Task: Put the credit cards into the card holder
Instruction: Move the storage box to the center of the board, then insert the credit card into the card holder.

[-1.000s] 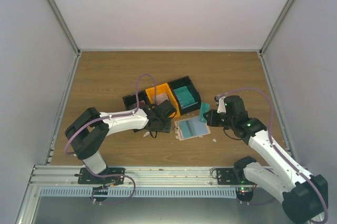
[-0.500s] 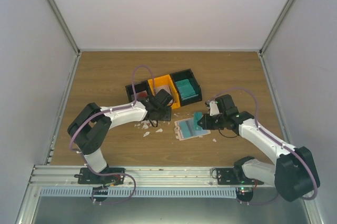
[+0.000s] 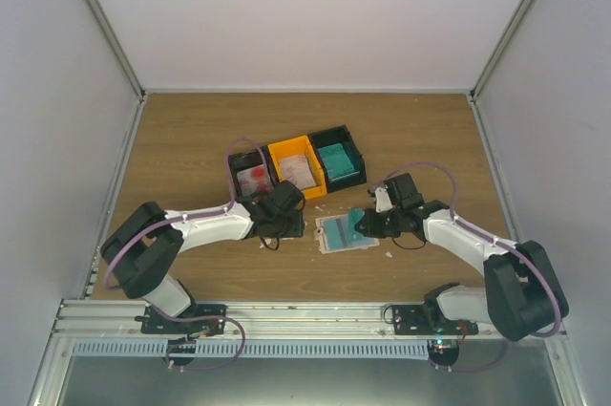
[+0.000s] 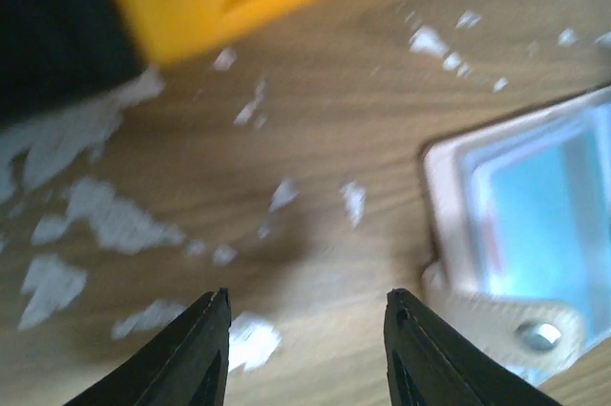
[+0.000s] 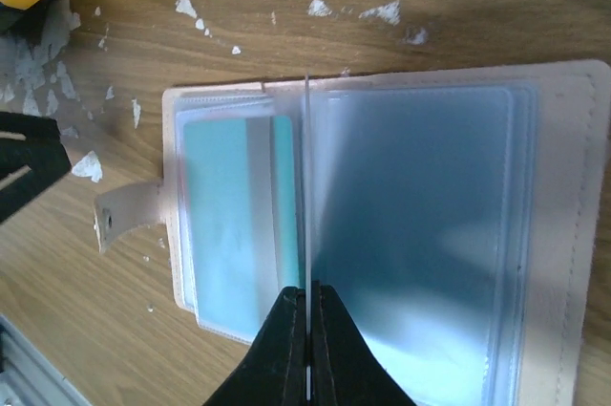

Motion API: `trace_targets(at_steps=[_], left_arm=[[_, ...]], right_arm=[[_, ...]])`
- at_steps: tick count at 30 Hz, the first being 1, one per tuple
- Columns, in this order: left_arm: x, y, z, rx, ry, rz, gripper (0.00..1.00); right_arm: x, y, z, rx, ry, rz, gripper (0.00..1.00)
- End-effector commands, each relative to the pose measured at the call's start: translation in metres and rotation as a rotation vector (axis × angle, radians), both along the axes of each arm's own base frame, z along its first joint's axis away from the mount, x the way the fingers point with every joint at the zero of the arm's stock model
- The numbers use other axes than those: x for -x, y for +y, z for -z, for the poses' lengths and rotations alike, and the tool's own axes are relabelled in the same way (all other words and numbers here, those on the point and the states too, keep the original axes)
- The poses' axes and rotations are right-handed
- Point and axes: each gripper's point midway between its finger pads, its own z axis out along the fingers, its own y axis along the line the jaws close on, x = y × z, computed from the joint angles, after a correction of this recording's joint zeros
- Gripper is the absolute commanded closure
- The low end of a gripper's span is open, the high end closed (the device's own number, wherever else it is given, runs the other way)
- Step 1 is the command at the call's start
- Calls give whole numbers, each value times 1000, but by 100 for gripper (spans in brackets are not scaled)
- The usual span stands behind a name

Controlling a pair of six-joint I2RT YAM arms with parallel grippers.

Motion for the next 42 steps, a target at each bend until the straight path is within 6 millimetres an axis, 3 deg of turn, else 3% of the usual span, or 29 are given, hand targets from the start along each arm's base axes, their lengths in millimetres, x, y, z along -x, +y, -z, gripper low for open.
trace_targets(at_steps=[1, 15, 20, 27, 42], left_arm=[[12, 7, -3, 70, -7, -84, 55], [55, -16, 2, 213, 13, 29, 69], [56, -16, -5, 247, -26, 37, 68], [56, -23, -13, 297, -66, 72, 56], [52, -27, 6, 240, -30, 65, 60]], right_arm=[[7, 11, 4, -93, 36, -11, 100], [18, 20, -3, -211, 107, 53, 99], [27, 18, 5, -212, 159, 66, 99], [27, 22, 10, -241, 187, 78, 99], [33, 33, 10, -321, 233, 54, 100]])
